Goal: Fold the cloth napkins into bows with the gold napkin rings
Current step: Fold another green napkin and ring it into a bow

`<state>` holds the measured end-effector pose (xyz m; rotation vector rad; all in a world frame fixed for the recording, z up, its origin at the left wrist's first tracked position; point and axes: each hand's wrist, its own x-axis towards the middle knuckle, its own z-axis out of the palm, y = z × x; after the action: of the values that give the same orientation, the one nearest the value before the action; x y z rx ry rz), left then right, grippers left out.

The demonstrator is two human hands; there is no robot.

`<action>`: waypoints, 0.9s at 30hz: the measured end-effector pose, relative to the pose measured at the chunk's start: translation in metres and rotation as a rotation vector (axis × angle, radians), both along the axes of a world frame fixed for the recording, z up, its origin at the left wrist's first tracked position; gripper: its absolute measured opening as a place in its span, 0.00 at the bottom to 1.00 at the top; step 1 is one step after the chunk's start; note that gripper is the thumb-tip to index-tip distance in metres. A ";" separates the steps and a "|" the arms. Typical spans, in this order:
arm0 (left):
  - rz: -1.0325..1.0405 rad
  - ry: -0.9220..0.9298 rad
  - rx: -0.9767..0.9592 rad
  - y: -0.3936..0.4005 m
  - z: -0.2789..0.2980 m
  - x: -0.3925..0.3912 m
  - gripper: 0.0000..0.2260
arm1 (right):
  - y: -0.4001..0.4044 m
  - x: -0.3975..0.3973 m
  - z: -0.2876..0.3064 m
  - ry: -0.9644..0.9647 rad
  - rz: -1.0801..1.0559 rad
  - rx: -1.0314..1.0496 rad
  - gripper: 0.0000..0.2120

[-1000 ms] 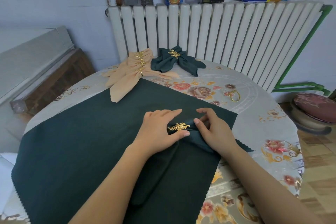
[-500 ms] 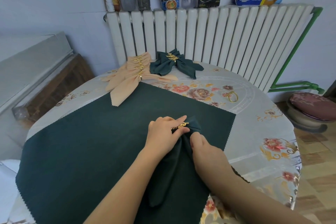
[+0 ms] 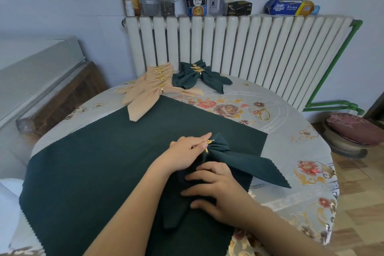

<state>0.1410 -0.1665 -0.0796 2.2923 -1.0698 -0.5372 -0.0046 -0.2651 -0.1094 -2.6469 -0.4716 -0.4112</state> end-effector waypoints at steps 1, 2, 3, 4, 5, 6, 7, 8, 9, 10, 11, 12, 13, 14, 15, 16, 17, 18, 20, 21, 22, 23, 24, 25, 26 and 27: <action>-0.007 0.001 -0.007 0.000 0.000 0.001 0.18 | -0.001 0.002 -0.001 -0.023 -0.011 0.020 0.08; -0.005 0.006 -0.012 0.002 0.000 0.001 0.18 | 0.000 0.005 -0.001 -0.047 -0.026 0.035 0.07; -0.005 0.009 -0.014 0.001 0.000 0.002 0.18 | -0.001 0.006 -0.001 -0.054 -0.036 0.040 0.07; -0.006 0.006 -0.018 0.001 0.000 0.002 0.18 | -0.001 0.007 -0.002 -0.051 -0.042 0.037 0.07; -0.008 0.002 -0.021 0.002 0.000 0.002 0.18 | -0.001 0.006 -0.003 -0.040 -0.039 0.026 0.08; -0.013 -0.004 -0.024 0.002 0.000 0.002 0.18 | -0.001 0.006 -0.004 -0.029 -0.036 0.015 0.10; -0.017 -0.008 -0.026 0.002 0.000 0.001 0.18 | 0.000 0.006 -0.004 -0.019 -0.034 0.006 0.12; -0.019 -0.009 -0.027 0.002 0.001 0.000 0.18 | 0.000 0.006 -0.004 -0.016 -0.032 -0.001 0.11; -0.021 -0.009 -0.025 0.001 0.001 0.000 0.18 | 0.001 0.008 -0.003 -0.012 -0.034 -0.011 0.10; -0.021 -0.009 -0.026 0.000 0.000 0.000 0.18 | 0.002 0.008 -0.002 -0.009 -0.038 -0.017 0.09; -0.021 -0.014 -0.029 0.000 0.000 0.001 0.18 | 0.004 0.011 0.000 -0.016 -0.041 -0.023 0.08; -0.023 -0.017 -0.034 0.000 0.000 0.000 0.18 | 0.005 0.011 0.001 -0.023 -0.043 -0.025 0.08; -0.024 -0.021 -0.045 0.001 -0.001 0.000 0.18 | 0.004 0.010 0.003 -0.022 -0.046 -0.014 0.08; -0.027 -0.029 -0.059 0.002 -0.001 0.000 0.18 | 0.001 0.008 0.004 -0.014 -0.053 0.018 0.08; -0.030 -0.036 -0.073 0.003 -0.001 -0.001 0.18 | -0.005 0.003 0.005 -0.007 -0.066 0.056 0.08; -0.034 -0.049 -0.087 0.004 0.000 -0.002 0.18 | -0.012 -0.003 0.005 -0.005 -0.077 0.084 0.08; -0.040 -0.066 -0.094 0.004 0.000 -0.003 0.18 | -0.020 -0.010 0.005 -0.001 -0.091 0.093 0.08; -0.044 -0.088 -0.098 0.004 0.000 -0.003 0.18 | -0.028 -0.016 0.005 0.008 -0.098 0.089 0.09; -0.058 -0.147 -0.083 0.003 -0.001 -0.003 0.18 | -0.036 -0.024 0.005 0.047 -0.108 0.061 0.13; -0.057 -0.176 -0.072 0.003 -0.002 -0.002 0.18 | -0.036 -0.024 0.006 0.061 -0.108 0.033 0.14; -0.059 -0.204 -0.061 0.003 -0.003 -0.003 0.18 | -0.034 -0.026 0.007 0.073 -0.109 0.007 0.14; -0.061 -0.238 -0.061 0.001 -0.003 -0.005 0.19 | -0.035 -0.027 0.011 0.079 -0.112 -0.002 0.12; -0.058 -0.276 -0.063 0.003 -0.006 -0.006 0.19 | -0.032 -0.026 0.014 0.084 -0.115 0.022 0.11; -0.056 -0.321 -0.075 0.002 -0.008 -0.008 0.19 | -0.032 -0.024 0.018 0.063 -0.140 0.076 0.12; -0.050 -0.364 -0.091 0.002 -0.010 -0.009 0.19 | -0.033 -0.020 0.022 0.017 -0.177 0.145 0.15; -0.038 -0.394 -0.111 0.003 -0.012 -0.010 0.20 | -0.035 -0.013 0.023 -0.035 -0.246 0.201 0.17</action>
<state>0.1310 -0.1638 -0.0915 2.3360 -1.2913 -0.0329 -0.0174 -0.3005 -0.0863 -2.5108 -0.1066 -0.5496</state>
